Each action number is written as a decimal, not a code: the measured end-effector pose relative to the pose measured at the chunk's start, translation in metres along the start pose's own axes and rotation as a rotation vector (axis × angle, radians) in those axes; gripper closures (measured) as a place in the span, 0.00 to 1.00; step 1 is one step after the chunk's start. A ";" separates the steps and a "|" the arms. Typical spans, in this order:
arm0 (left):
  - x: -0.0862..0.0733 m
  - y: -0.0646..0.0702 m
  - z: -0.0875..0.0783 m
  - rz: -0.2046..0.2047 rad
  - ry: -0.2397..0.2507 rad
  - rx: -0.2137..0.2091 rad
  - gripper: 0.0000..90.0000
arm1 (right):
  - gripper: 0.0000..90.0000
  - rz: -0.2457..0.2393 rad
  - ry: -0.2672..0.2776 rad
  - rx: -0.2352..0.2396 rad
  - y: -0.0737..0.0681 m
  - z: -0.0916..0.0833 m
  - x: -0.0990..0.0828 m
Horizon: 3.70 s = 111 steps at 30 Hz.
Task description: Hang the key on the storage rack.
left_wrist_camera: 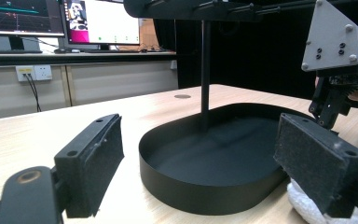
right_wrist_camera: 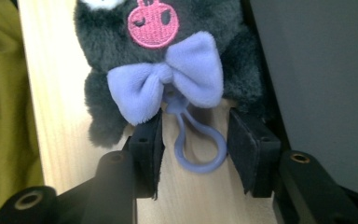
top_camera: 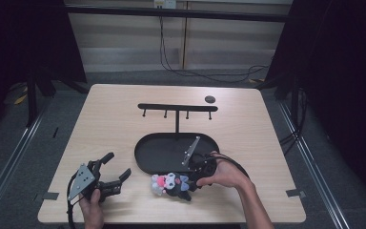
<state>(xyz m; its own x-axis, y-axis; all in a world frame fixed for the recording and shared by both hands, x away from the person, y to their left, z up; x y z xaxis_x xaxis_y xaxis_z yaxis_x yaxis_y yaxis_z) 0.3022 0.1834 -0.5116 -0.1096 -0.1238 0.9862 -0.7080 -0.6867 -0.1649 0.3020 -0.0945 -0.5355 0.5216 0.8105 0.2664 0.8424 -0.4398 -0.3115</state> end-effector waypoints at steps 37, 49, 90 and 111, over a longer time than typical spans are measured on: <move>0.000 0.000 0.000 -0.001 0.001 0.005 0.17 | 0.97 -0.047 -0.257 -0.146 -0.023 0.016 0.026; 0.000 0.000 0.000 -0.003 0.001 0.001 0.17 | 0.97 -0.052 -0.341 -0.217 -0.027 0.019 0.032; 0.000 0.000 0.000 -0.004 0.001 0.000 0.17 | 0.97 -0.065 -0.331 -0.234 -0.036 -0.080 0.070; 0.000 0.000 0.000 -0.002 0.002 0.002 0.17 | 0.97 -0.098 -0.223 -0.206 -0.033 -0.122 0.097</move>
<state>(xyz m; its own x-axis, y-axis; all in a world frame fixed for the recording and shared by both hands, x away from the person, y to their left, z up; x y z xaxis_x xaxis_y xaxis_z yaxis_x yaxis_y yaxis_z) 0.3023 0.1833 -0.5115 -0.1092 -0.1212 0.9866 -0.7071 -0.6881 -0.1628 0.3417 -0.0488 -0.3882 0.4136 0.9076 0.0719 0.9086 -0.4064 -0.0966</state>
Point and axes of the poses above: each handheld gripper's, and its own axes: z roughly forward along the jaws, x roughly out of its top, y roughly to its right, the point moved 7 cm from there along z, roughly forward along the jaws, and after that the axes turned 10 degrees about z, right-handed, at the moved point
